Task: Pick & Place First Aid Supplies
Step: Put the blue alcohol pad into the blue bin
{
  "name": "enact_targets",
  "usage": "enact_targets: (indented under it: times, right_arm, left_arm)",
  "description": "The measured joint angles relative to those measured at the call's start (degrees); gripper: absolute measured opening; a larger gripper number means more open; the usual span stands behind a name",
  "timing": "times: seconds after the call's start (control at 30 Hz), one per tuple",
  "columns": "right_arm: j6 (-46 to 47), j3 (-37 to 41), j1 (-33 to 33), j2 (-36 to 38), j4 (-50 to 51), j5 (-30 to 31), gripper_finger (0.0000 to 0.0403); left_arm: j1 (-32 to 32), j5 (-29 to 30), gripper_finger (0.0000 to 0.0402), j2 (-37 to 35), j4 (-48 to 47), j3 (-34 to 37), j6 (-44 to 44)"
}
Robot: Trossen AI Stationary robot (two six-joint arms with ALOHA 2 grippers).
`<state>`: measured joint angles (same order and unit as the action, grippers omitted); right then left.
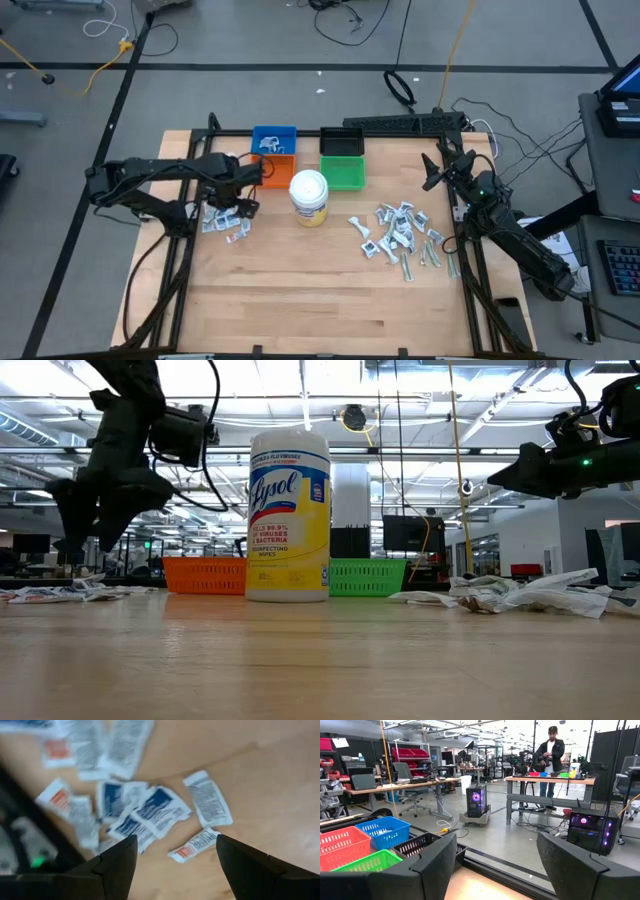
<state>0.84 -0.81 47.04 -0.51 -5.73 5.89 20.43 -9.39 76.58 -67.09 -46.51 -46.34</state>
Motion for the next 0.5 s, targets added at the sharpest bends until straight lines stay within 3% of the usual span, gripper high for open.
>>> enact_targets:
  times: [0.27, 0.5]
  right_arm:
    - [0.0, -0.01, 0.0, 0.0, 0.0, 0.0, 0.0273]
    - [-0.01, 0.0, 0.0, 0.0, -0.01, 0.0, 0.0271]
  left_arm:
    - [-3.04, 0.38, 0.0252, 0.0, 6.33, 3.51, 12.91]
    - [-4.3, 0.45, 0.0254, 2.74, 10.35, 6.88, 16.56]
